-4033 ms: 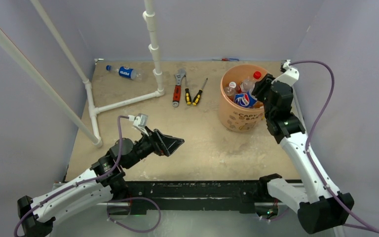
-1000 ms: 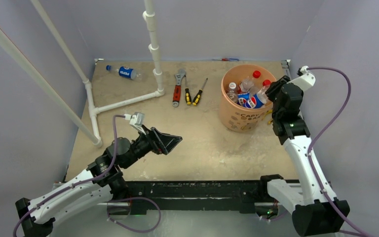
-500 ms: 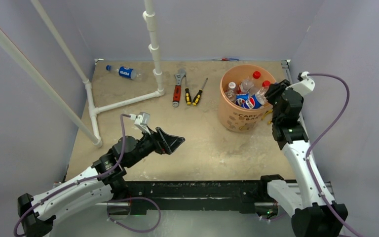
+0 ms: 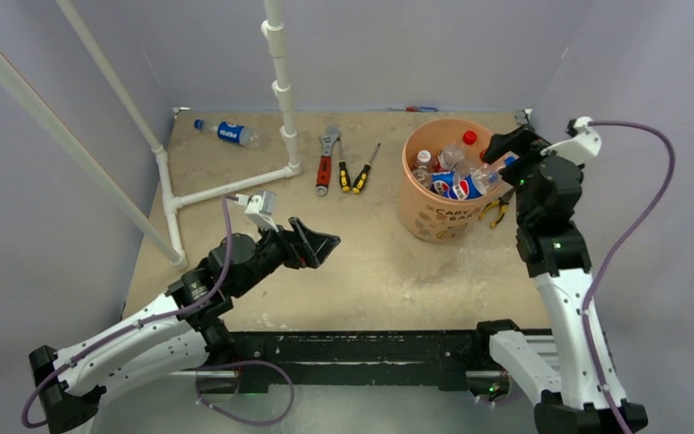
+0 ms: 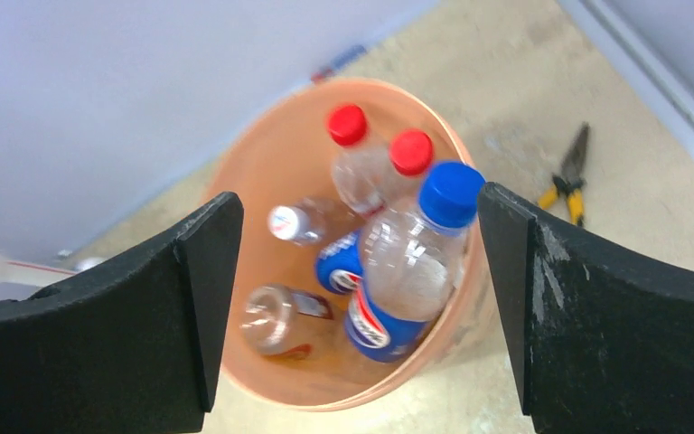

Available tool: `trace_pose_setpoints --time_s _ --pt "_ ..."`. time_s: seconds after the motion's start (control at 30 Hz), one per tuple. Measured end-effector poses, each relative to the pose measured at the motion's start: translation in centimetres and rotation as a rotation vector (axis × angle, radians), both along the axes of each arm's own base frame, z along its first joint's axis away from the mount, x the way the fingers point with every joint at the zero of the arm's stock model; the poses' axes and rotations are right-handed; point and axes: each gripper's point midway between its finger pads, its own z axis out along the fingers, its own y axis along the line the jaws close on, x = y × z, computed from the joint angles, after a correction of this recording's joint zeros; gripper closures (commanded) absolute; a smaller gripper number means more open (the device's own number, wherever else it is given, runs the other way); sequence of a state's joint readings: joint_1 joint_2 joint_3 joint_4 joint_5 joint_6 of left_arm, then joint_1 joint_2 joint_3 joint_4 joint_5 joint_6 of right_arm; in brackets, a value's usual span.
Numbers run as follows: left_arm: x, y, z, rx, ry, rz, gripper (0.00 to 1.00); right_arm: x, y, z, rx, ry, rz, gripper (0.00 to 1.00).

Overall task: Put the plastic bottles in the bin
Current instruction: Place the plastic bottle in the trash bin, then pick up the plastic bottle from the corner of the board.

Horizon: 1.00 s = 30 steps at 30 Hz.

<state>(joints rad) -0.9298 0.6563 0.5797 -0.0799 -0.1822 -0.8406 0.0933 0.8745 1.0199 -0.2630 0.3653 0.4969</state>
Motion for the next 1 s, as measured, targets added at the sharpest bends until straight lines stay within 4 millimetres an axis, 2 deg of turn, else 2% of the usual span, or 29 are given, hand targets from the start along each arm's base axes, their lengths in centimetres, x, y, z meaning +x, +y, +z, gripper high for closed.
trace_pose_setpoints --time_s 0.17,0.27,0.33,0.4,0.47,0.6,0.73,0.9,1.0 --pt "1.7 1.4 1.1 0.057 0.009 0.124 0.01 -3.4 1.4 8.5 0.024 -0.201 0.09 0.01" --pt "2.7 2.9 0.9 0.088 0.026 0.222 0.01 -5.7 3.9 11.2 0.03 -0.299 0.245 0.01" --pt "3.2 3.9 0.4 0.116 0.033 0.282 0.01 -7.4 6.7 12.6 0.032 -0.372 0.411 0.01" --pt "3.8 5.1 -0.2 0.144 0.046 0.353 0.01 -8.5 9.7 12.9 0.039 -0.412 0.582 0.01" --pt "4.4 6.0 -0.5 0.179 0.05 0.417 0.01 -9.3 12.3 12.4 0.051 -0.417 0.733 0.01" --pt "6.4 6.3 0.3 0.231 0.046 0.516 0.01 -10.3 15.3 10.3 0.072 -0.373 0.912 0.01" --pt "9.6 6.7 0.9 0.234 0.076 0.615 0.01 -11.2 16.6 8.8 0.09 -0.352 0.993 0.01" --pt "14.0 11.9 0.0 0.151 0.15 0.822 0.01 -12.7 17.3 7.9 0.102 -0.371 1.048 0.01" --pt "16.0 13.5 -0.9 0.091 0.192 0.899 0.01 -13.5 17.7 7.9 0.104 -0.392 1.073 0.01"
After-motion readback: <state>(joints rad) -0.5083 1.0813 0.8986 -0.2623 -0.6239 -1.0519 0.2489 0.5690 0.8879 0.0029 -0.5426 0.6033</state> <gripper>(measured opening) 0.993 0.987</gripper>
